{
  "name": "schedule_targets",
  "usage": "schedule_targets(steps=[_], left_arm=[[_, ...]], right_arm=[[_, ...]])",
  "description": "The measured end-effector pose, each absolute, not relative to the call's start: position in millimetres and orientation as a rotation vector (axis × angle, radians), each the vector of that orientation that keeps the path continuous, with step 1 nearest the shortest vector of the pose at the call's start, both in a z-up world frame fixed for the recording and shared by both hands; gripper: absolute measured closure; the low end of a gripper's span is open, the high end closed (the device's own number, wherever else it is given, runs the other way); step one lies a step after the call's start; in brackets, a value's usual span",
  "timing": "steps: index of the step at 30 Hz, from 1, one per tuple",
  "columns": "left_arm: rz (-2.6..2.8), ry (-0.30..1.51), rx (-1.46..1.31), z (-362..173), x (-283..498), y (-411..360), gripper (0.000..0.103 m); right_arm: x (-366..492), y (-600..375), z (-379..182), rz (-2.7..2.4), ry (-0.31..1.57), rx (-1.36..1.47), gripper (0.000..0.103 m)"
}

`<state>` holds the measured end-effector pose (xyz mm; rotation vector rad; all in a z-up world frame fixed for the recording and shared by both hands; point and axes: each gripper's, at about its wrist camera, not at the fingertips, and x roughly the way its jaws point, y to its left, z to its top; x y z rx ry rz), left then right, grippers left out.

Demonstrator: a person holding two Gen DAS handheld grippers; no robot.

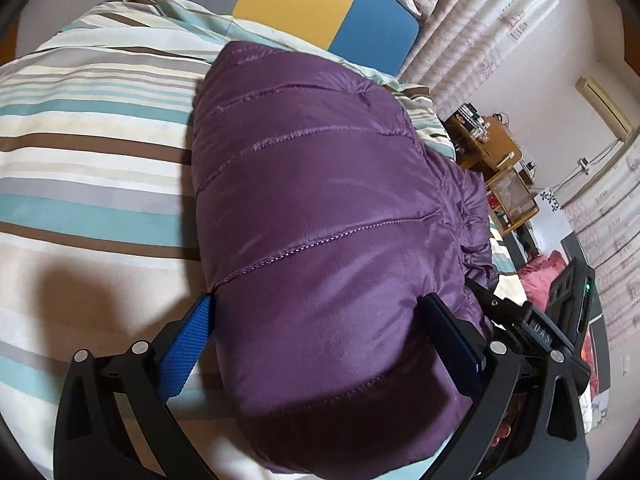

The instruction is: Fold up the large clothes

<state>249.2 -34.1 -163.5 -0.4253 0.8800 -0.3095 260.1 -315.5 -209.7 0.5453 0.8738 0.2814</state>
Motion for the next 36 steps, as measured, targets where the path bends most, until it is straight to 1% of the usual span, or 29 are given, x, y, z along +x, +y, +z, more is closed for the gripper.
schedule_targets(steps=[2, 7, 8, 9, 13, 15, 18, 24, 28, 36], left_arm=[[-0.311, 0.876, -0.42, -165, 248, -36, 0.003], [-0.316, 0.874, -0.374, -165, 244, -45, 0.003], [-0.316, 0.875, -0.371, -165, 245, -46, 0.003], [-0.318, 0.876, -0.366, -165, 245, -47, 0.003], [-0.323, 0.859, -0.325, -161, 242, -57, 0.003], [-0.325, 0.83, -0.315, -156, 236, -61, 0.012], [-0.332, 0.775, -0.281, -145, 226, -65, 0.022], [-0.351, 0.695, -0.237, -127, 211, -68, 0.03], [-0.356, 0.635, -0.2, -115, 204, -62, 0.032], [-0.344, 0.561, -0.176, -105, 189, -44, 0.032]], right_arm=[[261, -316, -211, 0.289, 0.874, 0.544, 0.011], [264, -310, -211, 0.325, 0.869, 0.517, 0.017], [264, -310, -212, 0.33, 0.867, 0.519, 0.02], [265, -309, -212, 0.338, 0.861, 0.525, 0.027], [264, -307, -210, 0.364, 0.84, 0.524, 0.037], [260, -307, -207, 0.376, 0.818, 0.523, 0.042], [255, -308, -204, 0.39, 0.793, 0.531, 0.044], [243, -303, -197, 0.418, 0.746, 0.572, 0.047], [236, -295, -192, 0.449, 0.723, 0.573, 0.047], [230, -264, -177, 0.504, 0.665, 0.536, 0.049]])
